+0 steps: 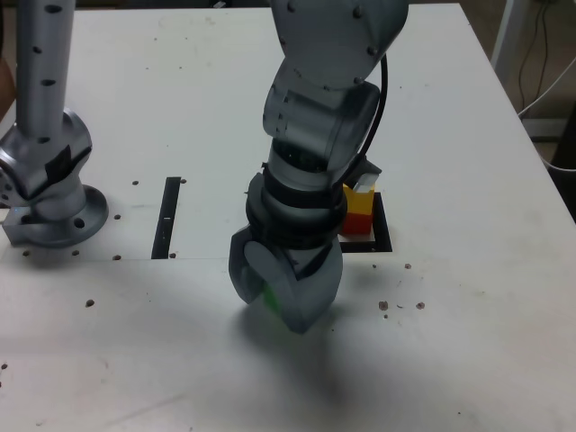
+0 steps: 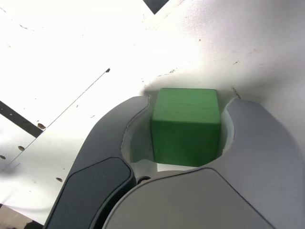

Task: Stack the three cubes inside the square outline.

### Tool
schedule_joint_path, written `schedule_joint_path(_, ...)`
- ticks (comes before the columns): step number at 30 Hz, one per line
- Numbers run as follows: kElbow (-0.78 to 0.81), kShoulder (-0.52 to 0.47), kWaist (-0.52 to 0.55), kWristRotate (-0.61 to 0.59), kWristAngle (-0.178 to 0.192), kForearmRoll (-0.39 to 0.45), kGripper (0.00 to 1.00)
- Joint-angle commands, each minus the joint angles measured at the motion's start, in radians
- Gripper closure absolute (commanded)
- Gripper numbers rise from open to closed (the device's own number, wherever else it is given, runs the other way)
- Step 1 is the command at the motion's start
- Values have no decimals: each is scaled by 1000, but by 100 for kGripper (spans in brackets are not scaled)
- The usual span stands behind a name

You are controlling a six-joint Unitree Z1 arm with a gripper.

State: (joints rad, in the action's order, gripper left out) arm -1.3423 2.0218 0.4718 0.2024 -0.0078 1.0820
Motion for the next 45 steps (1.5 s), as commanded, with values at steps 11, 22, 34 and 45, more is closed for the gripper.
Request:
schedule_joint_path(11, -41, -45, -2, -27, 27, 79, 65)
schedule_joint_path(22, -257, -70, -45, -73, 71, 304, 65)
schedule_joint_path(34, -416, -65, -178, -94, 61, 397, 65)
schedule_joint_path(45, -522, -9, -314, -142, 55, 429, 65)
